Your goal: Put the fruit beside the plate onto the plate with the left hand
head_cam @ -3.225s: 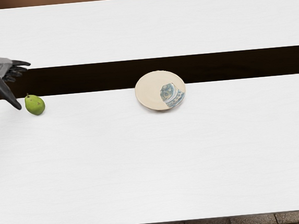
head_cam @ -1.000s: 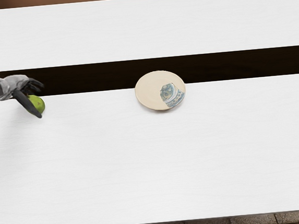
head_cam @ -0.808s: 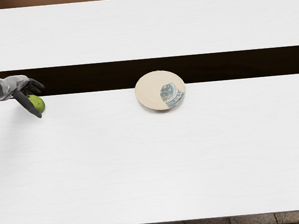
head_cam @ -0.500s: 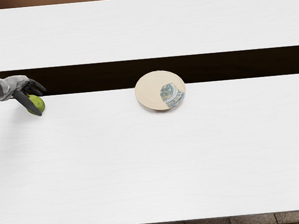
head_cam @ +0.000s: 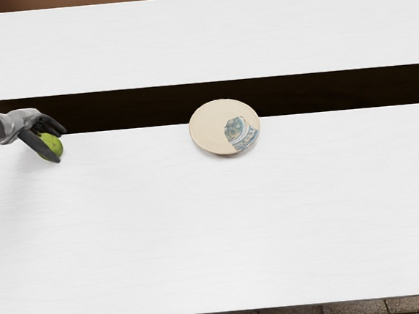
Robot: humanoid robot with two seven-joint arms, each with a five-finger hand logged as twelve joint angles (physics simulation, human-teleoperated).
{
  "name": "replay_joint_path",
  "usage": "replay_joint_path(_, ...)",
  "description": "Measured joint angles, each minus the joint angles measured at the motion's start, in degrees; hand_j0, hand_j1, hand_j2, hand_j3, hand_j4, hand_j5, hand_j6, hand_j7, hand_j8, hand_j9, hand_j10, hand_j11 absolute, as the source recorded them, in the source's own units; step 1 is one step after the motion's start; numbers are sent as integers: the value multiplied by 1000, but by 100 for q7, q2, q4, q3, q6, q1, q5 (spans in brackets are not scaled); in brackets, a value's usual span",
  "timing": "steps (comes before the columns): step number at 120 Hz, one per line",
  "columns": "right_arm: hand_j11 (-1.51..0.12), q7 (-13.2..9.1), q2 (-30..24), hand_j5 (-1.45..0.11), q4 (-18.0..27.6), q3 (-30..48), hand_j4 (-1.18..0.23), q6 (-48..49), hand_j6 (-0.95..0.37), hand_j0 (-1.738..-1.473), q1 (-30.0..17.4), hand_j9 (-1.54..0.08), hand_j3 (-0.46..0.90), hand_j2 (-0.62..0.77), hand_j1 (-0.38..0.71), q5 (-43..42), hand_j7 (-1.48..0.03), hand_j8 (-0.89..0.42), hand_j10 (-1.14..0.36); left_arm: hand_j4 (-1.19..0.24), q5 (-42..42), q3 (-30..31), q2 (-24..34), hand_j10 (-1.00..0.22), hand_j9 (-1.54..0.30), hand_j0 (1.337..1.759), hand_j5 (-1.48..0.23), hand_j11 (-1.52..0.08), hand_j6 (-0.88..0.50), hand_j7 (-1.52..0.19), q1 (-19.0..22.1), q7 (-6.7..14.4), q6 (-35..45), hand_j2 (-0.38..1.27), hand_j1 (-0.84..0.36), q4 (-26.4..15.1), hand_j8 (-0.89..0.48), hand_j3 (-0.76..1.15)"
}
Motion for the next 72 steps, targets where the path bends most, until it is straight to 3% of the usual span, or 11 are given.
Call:
replay_joint_path(3,0,0,0,0,0,0,-1,0,-1,-1658,0,0,0,0,-349,0,0,-1,0,-507,-3,2,0,108,-1010,1657,-511,-963,-370,-517,1,5,2,112,-161,0,115,0)
replay_joint_path(5,0,0,0,0,0,0,-1,0,-1,-1658,1,0,0,0,-349,0,0,-1,0,-510,-12,0,0,152,-992,1657,-521,-1040,-422,-411,1,7,1,114,-164,-1,111,0)
replay_joint_path(10,0,0,0,0,1,0,-1,0,-1,-1658,1,0,0,0,-349,0,0,-1,0,-526,-19,0,1,147,-1001,1656,-533,-1050,-413,-442,1,14,6,134,-173,-1,114,0)
replay_joint_path(11,0,0,0,0,0,0,-1,0,-1,-1658,1,0,0,0,-349,0,0,-1,0,-529,-19,1,1,118,-986,1657,-535,-975,-385,-483,1,15,6,133,-177,0,103,0)
replay_joint_path(16,0,0,0,0,-1,0,-1,0,-1,-1658,-1,0,0,0,-349,0,0,-1,0,-544,-26,1,0,139,-1020,1657,-552,-1060,-430,-417,1,18,8,140,-190,2,114,0)
replay_joint_path(23,0,0,0,0,-1,0,-1,0,-1,-1658,0,0,0,0,-349,0,0,-1,0,-568,-20,3,1,109,-1004,1656,-577,-1049,-390,-534,3,21,8,139,-206,6,107,0)
replay_joint_path(32,0,0,0,0,0,0,-1,0,-1,-1658,1,0,0,0,-349,0,0,-1,0,-589,-23,6,9,106,-965,1656,-617,-1043,-440,-447,-1,26,3,157,-224,5,74,0)
replay_joint_path(37,0,0,0,0,0,0,-1,0,-1,-1658,1,0,0,0,-349,0,0,-1,0,-590,-44,5,34,48,-866,1656,-649,-927,-518,-307,-10,24,-4,169,-238,-5,12,0)
replay_joint_path(51,0,0,0,0,0,0,-1,0,-1,-1658,1,0,0,0,-349,0,0,-1,0,-602,-36,20,89,-128,-601,1657,-697,-664,-555,-502,-43,43,-24,188,-284,-29,-171,0)
replay_joint_path(58,0,0,0,0,0,0,-1,0,-1,-1658,0,0,0,0,-349,0,0,-1,0,-609,-23,24,93,-121,-583,1657,-708,-703,-565,-564,-49,55,-30,192,-297,-35,-205,0)
replay_joint_path(72,0,0,0,0,0,0,-1,0,-1,-1658,1,0,0,0,-349,0,0,-1,0,-619,2,34,99,-187,-494,1657,-733,-584,-519,-653,-66,71,-46,225,-314,-38,-234,0)
